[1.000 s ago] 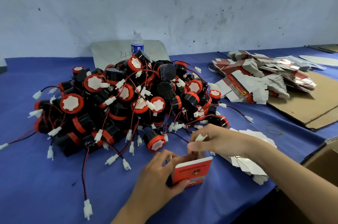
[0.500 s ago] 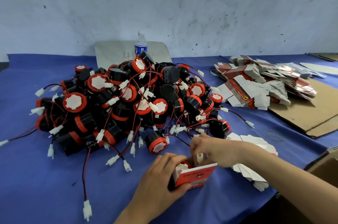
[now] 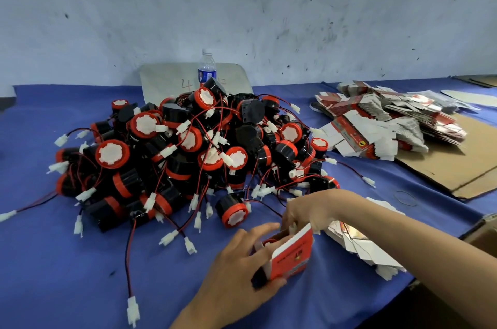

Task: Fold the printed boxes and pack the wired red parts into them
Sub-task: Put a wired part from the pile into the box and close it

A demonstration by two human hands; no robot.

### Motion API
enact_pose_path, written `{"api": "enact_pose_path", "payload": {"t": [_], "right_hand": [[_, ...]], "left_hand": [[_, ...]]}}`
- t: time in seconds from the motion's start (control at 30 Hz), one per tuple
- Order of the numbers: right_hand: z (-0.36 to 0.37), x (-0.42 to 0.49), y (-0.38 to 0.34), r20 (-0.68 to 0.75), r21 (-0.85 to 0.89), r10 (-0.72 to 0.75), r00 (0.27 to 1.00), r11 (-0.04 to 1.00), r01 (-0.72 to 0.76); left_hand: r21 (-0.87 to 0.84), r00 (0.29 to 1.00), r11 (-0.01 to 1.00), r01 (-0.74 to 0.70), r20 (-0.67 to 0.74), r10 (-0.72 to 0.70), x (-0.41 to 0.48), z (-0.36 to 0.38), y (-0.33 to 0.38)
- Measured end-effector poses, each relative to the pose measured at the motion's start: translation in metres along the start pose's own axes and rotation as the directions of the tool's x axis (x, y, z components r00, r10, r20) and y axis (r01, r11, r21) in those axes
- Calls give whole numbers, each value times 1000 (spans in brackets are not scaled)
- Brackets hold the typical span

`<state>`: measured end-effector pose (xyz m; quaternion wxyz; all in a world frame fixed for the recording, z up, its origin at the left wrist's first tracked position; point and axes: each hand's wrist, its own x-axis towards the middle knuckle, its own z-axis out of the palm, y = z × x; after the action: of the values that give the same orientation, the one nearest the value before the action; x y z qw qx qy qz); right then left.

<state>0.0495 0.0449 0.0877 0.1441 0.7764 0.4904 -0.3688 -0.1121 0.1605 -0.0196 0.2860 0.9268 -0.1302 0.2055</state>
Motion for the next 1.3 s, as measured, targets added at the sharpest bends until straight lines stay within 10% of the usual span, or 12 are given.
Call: {"api": "enact_pose_path", "payload": {"t": [0.17,0.37,0.73,0.9,1.07,1.3], "right_hand": [[-9,8,-5,159,-139,89,983,988,-67],[0,2,5,70,-68,78,995,995,-73],[26,-13,18,-217,358,7,976,931,73],[71,-28,19,-564,792,225,795,421,443],[118,-22,2,-618,783,361,699,208,586],[140,-10,-26,-768,639,385,511,421,644]], "left_hand": [[-435,997,899,41,-38,-64,14,-23,2],[-292,955,931,219,261,-142,81,-38,11],[-6,896,967,255,377,-234,97,-19,12],[157,800,926,344,466,-377,99,-9,3],[229,655,872,432,586,-478,106,-3,-2],[17,668,919,393,682,-298,102,-18,-5]]}}
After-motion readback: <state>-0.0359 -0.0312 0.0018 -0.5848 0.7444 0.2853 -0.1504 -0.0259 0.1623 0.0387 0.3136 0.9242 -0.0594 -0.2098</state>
